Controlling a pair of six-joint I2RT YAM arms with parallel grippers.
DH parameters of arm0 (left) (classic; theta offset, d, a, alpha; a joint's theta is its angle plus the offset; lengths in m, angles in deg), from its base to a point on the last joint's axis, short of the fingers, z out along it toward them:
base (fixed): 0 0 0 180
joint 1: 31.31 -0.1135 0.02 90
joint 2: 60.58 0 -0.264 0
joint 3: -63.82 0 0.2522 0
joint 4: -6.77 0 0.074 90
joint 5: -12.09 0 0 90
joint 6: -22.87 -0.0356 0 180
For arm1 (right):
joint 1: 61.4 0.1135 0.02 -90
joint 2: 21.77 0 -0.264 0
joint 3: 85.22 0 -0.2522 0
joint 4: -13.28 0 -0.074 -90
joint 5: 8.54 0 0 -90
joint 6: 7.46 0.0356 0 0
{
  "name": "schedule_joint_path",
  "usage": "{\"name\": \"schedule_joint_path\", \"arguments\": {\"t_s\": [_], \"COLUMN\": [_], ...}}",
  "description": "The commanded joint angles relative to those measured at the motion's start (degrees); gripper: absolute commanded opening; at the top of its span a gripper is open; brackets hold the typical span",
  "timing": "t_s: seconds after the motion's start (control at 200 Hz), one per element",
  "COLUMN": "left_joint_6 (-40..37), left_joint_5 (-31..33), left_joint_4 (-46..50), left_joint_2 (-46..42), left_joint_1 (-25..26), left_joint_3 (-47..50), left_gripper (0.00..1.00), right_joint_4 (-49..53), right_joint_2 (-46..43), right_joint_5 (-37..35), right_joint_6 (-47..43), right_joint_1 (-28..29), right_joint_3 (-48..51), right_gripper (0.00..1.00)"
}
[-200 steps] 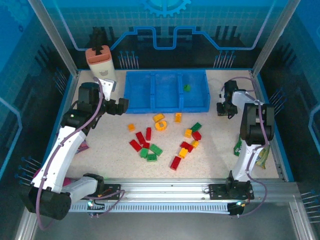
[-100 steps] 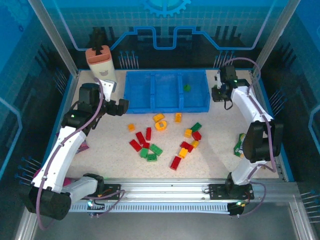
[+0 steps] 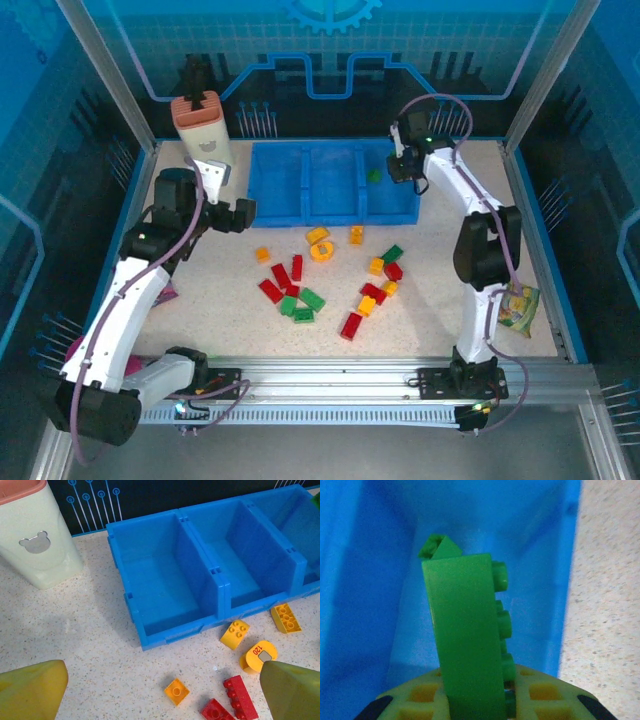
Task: Sort the legos into containers by color
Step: Place the lego in the container.
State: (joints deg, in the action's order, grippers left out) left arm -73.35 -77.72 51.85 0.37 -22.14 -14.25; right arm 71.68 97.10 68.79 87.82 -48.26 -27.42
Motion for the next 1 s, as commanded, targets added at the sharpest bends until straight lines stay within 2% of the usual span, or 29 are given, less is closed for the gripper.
{"name": "schedule_joint_path", "arguments": {"t_s": [0.0,0.22,0.43,0.52,0.585,0.68,0.866,0.996], "left_joint_6": [-0.99,-0.90,-0.38,-0.29,-0.20,-0.12,1.19,1.65], "left_joint_5": [0.47,0.25,-0.58,-0.74,-0.77,-0.83,-2.67,-3.94], "left_joint_4": [0.18,0.28,0.14,0.42,0.35,0.12,-0.44,-0.90], "left_joint_2": [-0.85,-0.49,-0.36,-0.29,-0.59,-0.91,-1.56,-1.57], "left_joint_1": [-0.37,-0.47,-0.55,-0.54,-0.56,-0.56,-0.73,-0.73], "left_joint_3": [0.76,0.68,0.62,0.33,0.32,0.46,0.95,1.57], "left_gripper": [0.99,0.99,0.99,0.99,0.99,0.99,0.99,1.00], "right_joint_4": [2.69,3.77,5.50,6.03,4.62,3.15,-1.65,-0.16], "right_joint_2": [2.35,5.40,3.39,0.38,-3.62,-10.41,-22.87,-26.10], "right_joint_5": [-0.25,-0.69,-0.43,-0.86,-0.87,-2.27,-3.84,-2.36], "right_joint_6": [-0.31,0.22,0.88,1.76,2.45,5.42,18.38,26.42], "right_joint_1": [1.00,1.55,1.94,2.79,4.22,7.26,11.89,14.00], "right_joint_3": [-2.98,-4.18,-3.21,-1.50,2.27,9.51,27.71,32.69], "right_gripper": [0.25,0.29,0.45,0.46,0.43,0.43,0.47,0.51]}}
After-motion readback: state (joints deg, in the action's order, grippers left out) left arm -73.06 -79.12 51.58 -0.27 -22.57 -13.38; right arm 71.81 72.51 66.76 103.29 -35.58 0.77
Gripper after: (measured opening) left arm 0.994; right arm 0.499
